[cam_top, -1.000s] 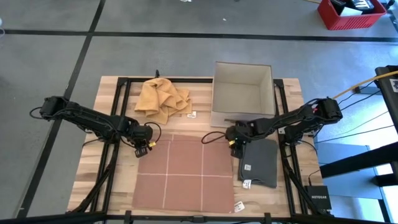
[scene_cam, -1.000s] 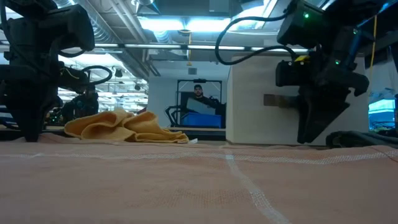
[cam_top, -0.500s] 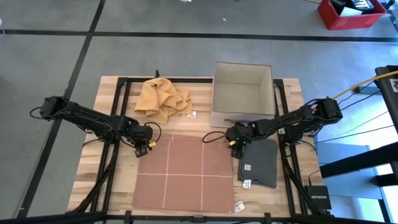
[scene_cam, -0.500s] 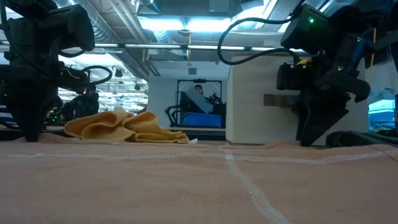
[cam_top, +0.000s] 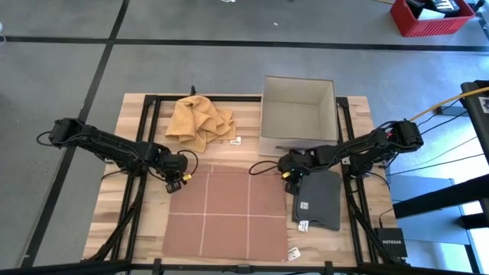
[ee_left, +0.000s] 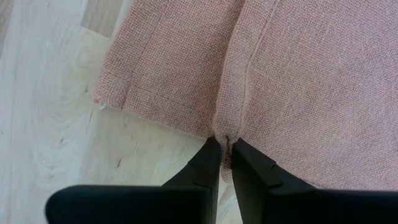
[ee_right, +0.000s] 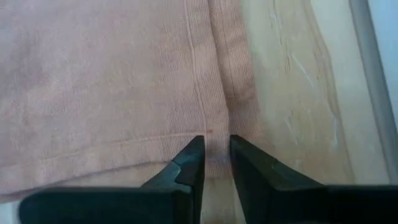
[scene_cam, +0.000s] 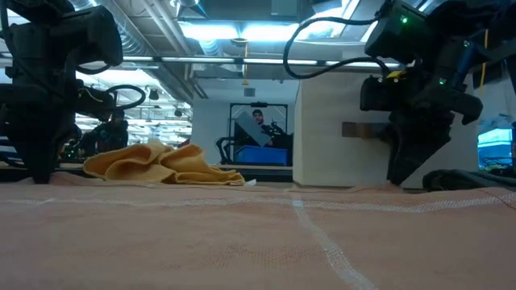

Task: Fold towel
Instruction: Fold the light orange towel

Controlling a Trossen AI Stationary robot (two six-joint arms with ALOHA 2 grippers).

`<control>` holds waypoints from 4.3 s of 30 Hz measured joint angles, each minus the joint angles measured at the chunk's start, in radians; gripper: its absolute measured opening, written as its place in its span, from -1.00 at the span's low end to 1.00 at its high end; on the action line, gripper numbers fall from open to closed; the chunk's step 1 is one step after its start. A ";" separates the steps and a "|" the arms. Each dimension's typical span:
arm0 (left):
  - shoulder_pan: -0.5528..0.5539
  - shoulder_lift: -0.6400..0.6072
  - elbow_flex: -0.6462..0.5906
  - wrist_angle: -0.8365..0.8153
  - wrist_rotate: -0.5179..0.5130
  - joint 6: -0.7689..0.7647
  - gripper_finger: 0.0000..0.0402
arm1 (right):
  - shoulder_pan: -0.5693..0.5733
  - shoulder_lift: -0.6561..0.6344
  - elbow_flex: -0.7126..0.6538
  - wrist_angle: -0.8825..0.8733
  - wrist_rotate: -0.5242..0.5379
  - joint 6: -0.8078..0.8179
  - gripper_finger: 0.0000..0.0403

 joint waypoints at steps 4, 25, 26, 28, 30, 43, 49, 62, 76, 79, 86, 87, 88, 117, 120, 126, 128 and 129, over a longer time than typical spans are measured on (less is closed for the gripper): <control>0.000 0.000 0.000 0.000 0.000 0.000 -0.86 | 0.000 0.000 0.002 0.000 0.003 0.000 -0.79; -0.055 -0.067 0.078 -0.009 -0.010 -0.032 -0.88 | 0.111 0.000 0.105 -0.100 0.093 0.020 -0.99; -0.055 -0.070 0.079 -0.010 -0.011 -0.032 -0.88 | 0.121 0.000 0.109 -0.112 0.104 0.027 -0.99; -0.058 -0.077 0.093 -0.020 -0.036 -0.034 -0.89 | 0.141 0.000 0.126 -0.154 0.131 0.037 -0.99; -0.067 -0.091 0.118 -0.045 -0.086 -0.046 -0.93 | 0.164 0.000 0.153 -0.213 0.177 0.053 -0.99; -0.069 -0.111 0.115 -0.139 -0.406 -0.091 -0.97 | 0.224 -0.003 0.203 -0.366 0.502 0.063 -1.00; -0.070 -0.112 0.113 -0.132 -0.507 -0.124 -0.96 | 0.230 -0.003 0.213 -0.371 0.583 0.069 -1.00; 0.046 -0.076 -0.019 0.036 -0.645 -0.124 -0.93 | 0.220 0.031 0.126 -0.394 0.628 0.187 -1.00; 0.093 -0.076 -0.025 0.156 -0.654 0.068 -0.74 | 0.187 0.031 0.116 -0.348 0.630 0.187 -0.92; 0.093 -0.076 -0.025 0.157 -0.654 0.058 -0.54 | 0.182 0.031 0.116 -0.347 0.612 0.187 -0.76; 0.093 -0.076 0.078 0.070 -0.529 -0.048 -0.20 | 0.183 0.029 0.195 -0.451 0.513 0.187 -0.29; 0.090 -0.076 0.112 0.060 -0.484 -0.085 -0.18 | 0.183 0.029 0.212 -0.451 0.475 0.187 -0.25; 0.082 -0.077 0.137 0.058 -0.448 -0.111 -0.17 | 0.184 0.028 0.227 -0.429 0.426 0.187 -0.21; -0.636 0.031 -0.011 0.340 -0.077 -0.804 -0.23 | 0.399 0.228 0.185 0.107 0.090 0.237 -0.09; -0.631 -0.003 0.064 0.279 -0.111 -0.742 -0.23 | 0.399 0.206 0.251 -0.032 0.087 0.247 -0.09; -0.600 -0.015 0.119 0.304 -0.458 -0.404 -0.23 | 0.399 0.216 0.292 0.049 0.311 0.115 -0.09; -0.579 0.005 0.119 0.301 -0.520 -0.323 -0.23 | 0.398 0.237 0.284 0.095 0.398 0.059 -0.09; -0.563 0.013 0.119 0.295 -0.524 -0.298 -0.23 | 0.394 0.247 0.282 0.107 0.422 0.049 -0.09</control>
